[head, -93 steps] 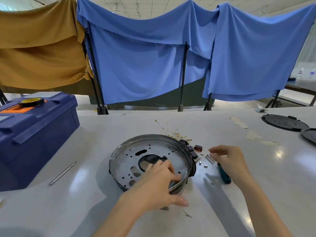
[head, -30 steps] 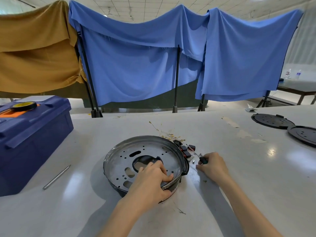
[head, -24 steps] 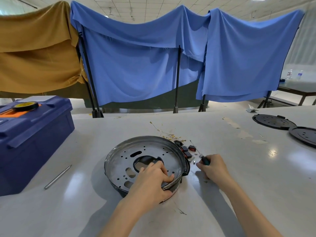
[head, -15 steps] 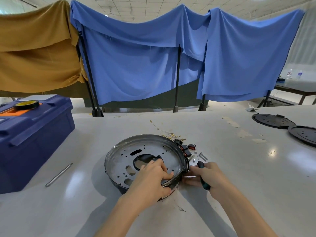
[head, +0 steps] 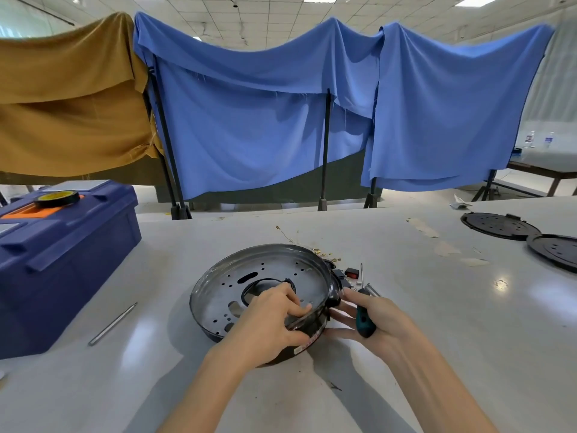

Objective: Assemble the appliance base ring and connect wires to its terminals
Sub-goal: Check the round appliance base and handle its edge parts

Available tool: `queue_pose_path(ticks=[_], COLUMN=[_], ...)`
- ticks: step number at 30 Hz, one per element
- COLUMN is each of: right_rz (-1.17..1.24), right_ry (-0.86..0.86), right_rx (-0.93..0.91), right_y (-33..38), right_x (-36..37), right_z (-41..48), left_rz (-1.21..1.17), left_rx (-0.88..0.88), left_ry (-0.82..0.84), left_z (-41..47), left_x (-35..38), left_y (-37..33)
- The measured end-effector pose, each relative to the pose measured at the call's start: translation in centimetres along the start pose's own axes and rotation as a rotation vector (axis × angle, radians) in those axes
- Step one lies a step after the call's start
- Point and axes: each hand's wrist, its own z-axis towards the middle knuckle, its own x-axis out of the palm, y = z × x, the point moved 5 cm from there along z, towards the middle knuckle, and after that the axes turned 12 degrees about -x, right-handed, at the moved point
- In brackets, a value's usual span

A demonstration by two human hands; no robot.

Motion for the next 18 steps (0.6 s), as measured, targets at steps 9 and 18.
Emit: queue_pose_path(ticks=[9, 18], right_rz=[0.040, 0.124], right_ry=[-0.035, -0.010], right_rx=[-0.044, 0.006], right_y=[0.6, 0.8], right_x=[2.0, 2.8], right_z=[-0.2, -0.9], left_rz=[-0.069, -0.136], left_rx=[-0.095, -0.122], left_ry=[-0.156, -0.238], left_z=[-0.9, -0.9], left_x=[-0.6, -2.2], left_y=[0.3, 1.1])
